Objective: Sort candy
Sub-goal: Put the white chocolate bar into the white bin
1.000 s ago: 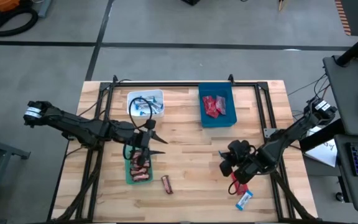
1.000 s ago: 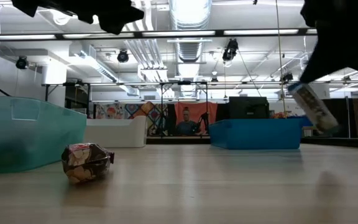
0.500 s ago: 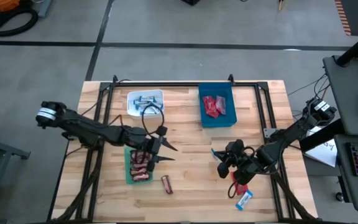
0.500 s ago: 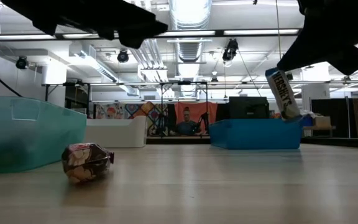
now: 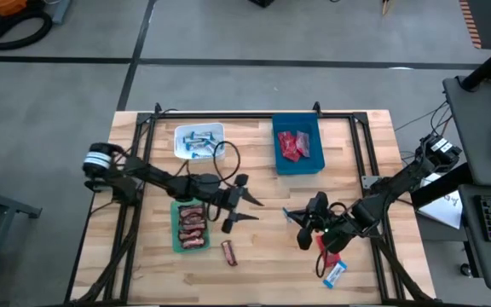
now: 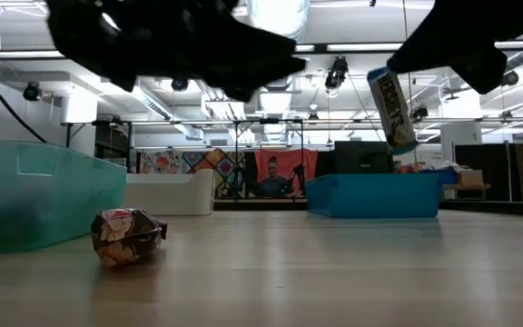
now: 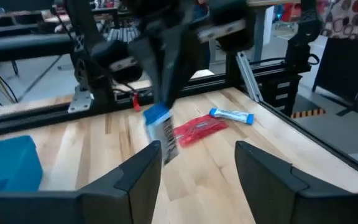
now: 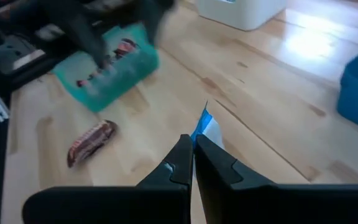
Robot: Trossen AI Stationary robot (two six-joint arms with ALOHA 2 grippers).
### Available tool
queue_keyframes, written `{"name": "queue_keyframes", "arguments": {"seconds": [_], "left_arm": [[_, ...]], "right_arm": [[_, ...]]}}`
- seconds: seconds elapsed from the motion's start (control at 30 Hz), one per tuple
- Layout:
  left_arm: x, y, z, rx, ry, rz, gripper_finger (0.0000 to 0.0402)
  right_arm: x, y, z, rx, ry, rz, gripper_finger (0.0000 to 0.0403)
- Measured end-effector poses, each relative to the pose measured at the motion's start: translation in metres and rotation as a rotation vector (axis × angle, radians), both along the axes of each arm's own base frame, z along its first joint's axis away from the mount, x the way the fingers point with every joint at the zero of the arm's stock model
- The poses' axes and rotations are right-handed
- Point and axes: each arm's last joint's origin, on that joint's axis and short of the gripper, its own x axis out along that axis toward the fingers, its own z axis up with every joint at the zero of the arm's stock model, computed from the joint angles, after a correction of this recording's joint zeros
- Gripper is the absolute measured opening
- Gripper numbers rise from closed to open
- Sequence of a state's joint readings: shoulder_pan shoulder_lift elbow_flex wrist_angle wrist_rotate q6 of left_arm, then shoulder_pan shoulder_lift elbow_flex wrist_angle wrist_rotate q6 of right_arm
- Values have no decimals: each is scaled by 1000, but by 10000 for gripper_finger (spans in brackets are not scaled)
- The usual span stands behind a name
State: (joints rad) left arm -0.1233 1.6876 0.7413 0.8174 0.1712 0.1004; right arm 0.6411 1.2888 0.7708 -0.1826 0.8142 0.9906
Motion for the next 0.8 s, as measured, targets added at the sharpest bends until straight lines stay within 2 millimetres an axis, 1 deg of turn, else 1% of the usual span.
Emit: {"name": "queue_keyframes", "arguments": {"seconds": [0.1,0.2,0.33,0.47,0.57,0.7,0.8], "left_arm": [[16,4,-11,-28,5,-25,201],[36,4,-19,-49,12,-52,214],[58,5,-31,-50,21,-60,223],[72,10,-39,-80,31,-55,226],[81,10,-44,-104,24,-118,225],[87,9,-44,-120,9,-191,211],[88,9,-43,-109,2,-193,176]], "right_arm": [[1,1,2,-13,-10,21,8],[2,2,3,-17,-15,37,8],[2,3,3,-9,-8,56,8],[3,3,4,-12,-15,69,9],[3,4,4,-21,-14,77,9],[4,4,5,-31,-15,93,9],[4,4,5,-42,-14,101,9]]}}
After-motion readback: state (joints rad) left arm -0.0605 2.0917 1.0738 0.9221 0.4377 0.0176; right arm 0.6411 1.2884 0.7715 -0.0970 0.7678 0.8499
